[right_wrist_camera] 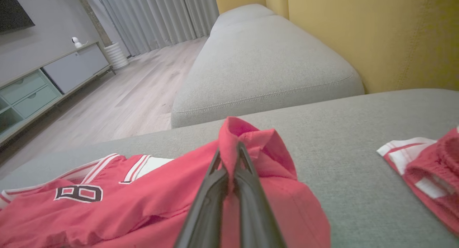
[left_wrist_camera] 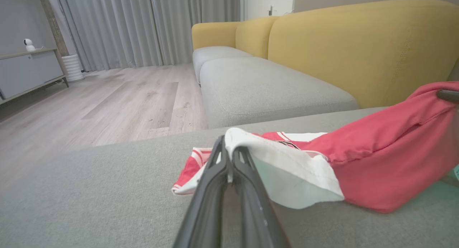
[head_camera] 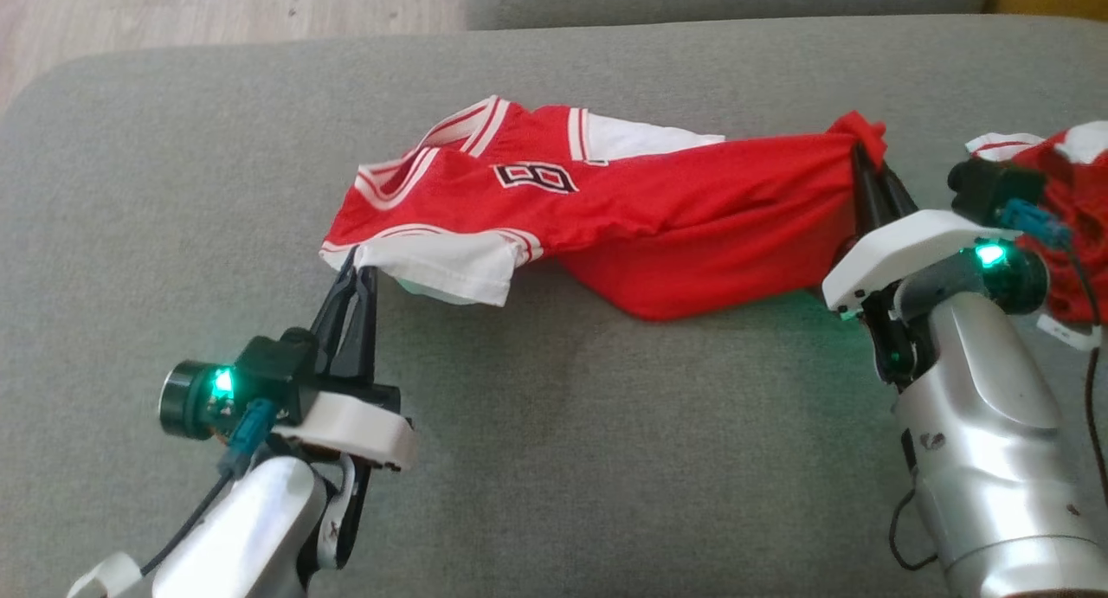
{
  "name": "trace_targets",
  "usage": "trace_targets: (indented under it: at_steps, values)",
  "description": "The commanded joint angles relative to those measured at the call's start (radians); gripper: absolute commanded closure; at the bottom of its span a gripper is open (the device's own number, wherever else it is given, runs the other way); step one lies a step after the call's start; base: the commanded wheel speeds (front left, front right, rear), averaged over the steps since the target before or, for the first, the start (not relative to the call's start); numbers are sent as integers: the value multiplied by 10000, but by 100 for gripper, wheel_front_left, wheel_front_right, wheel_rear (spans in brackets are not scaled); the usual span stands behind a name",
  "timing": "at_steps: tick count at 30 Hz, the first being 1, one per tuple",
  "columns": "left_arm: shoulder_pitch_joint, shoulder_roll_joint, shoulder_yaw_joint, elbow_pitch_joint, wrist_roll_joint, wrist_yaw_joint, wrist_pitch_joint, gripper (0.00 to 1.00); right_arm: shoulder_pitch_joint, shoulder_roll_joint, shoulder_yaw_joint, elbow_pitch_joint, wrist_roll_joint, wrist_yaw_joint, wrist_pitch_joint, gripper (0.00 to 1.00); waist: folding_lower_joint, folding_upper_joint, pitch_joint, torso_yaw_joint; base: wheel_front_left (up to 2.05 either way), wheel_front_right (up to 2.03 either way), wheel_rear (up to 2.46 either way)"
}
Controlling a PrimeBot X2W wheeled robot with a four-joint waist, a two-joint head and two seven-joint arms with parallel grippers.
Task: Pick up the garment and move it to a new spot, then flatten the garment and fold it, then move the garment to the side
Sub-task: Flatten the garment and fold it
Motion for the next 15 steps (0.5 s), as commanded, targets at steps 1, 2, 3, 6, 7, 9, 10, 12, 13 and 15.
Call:
trace_targets:
  at_steps: [1,2,3,6,7,9,10,12,13,15]
  values:
    - [-247,325,463,-386,36,94,35,100,35,-8,234,-457,-100,37,93,100,1,0,-5,-27,0,0,0]
    - [-167,330,438,-454,24,123,59,100,171,-8,251,-555,-96,37,167,100,1,0,12,-29,0,0,0]
    - [-88,326,401,-498,13,143,89,100,317,-8,268,-622,-117,37,248,100,1,0,37,-27,0,0,0]
    - [103,263,288,-565,-21,176,109,100,732,-8,291,-764,-246,37,376,100,1,0,170,16,0,0,0]
    - [152,223,257,-566,-36,181,90,100,855,-8,294,-784,-247,37,399,100,1,0,215,37,0,0,0]
    - [256,121,183,-552,-55,205,41,100,1115,-8,273,-803,-291,37,408,100,1,0,287,81,0,0,0]
    - [312,68,146,-545,-68,215,14,100,1236,-8,245,-797,-328,37,384,100,1,0,318,104,0,0,0]
    - [373,14,113,-533,-89,222,-13,100,1360,-8,231,-785,-319,37,354,100,1,0,341,125,0,0,0]
    - [429,-27,94,-498,-113,223,-51,100,1491,-8,233,-793,-264,37,319,100,1,0,360,140,0,0,0]
    - [536,-94,69,-429,-146,234,-138,100,1767,-8,262,-874,-157,37,211,100,1,0,376,154,0,0,0]
